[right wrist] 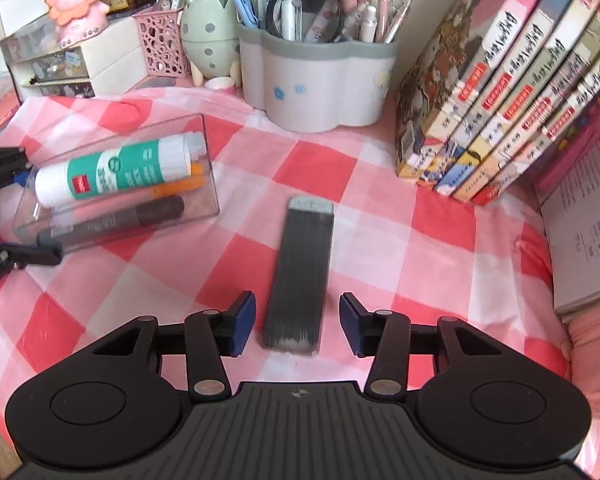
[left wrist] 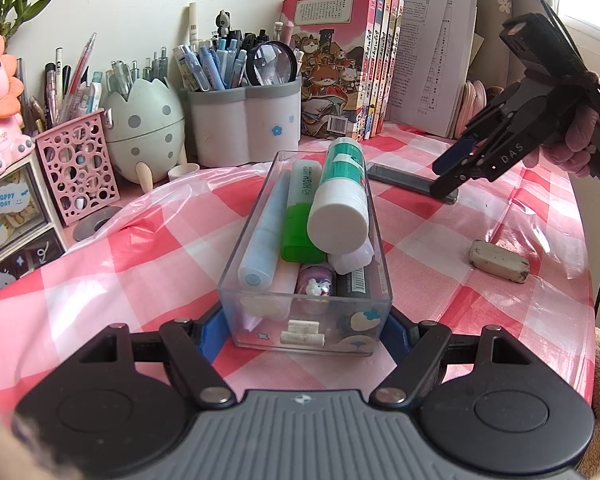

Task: Organize stationery
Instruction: 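Move the right gripper to the dark grey eraser case and grasp it, then lift the dark grey case with the right gripper and regrasp it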

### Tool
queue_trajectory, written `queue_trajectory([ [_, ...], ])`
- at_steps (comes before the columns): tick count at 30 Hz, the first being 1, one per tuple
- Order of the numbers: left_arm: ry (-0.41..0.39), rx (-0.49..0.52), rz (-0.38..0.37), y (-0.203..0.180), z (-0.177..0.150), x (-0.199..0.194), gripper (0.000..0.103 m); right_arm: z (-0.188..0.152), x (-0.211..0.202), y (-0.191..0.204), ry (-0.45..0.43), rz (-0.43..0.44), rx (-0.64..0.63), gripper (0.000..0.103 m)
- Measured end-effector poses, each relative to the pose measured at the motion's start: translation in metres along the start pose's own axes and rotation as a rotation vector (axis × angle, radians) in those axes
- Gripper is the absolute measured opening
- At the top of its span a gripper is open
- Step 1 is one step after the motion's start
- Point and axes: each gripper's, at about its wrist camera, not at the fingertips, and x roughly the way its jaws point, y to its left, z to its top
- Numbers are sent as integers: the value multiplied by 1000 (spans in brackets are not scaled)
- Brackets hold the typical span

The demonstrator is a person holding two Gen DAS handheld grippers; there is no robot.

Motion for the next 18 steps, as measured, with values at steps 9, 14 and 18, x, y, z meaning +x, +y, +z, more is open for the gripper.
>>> queue_trajectory([
  [9,0,0,0,0,0,0,52,23,21,4,47,-21,-39,35],
  [14,0,1,1,0,0,0,52,28,21,11,64,-14,-118,33],
  [18,0,0,-1,0,0,0,51,32,14,12,61,7,-172,33],
])
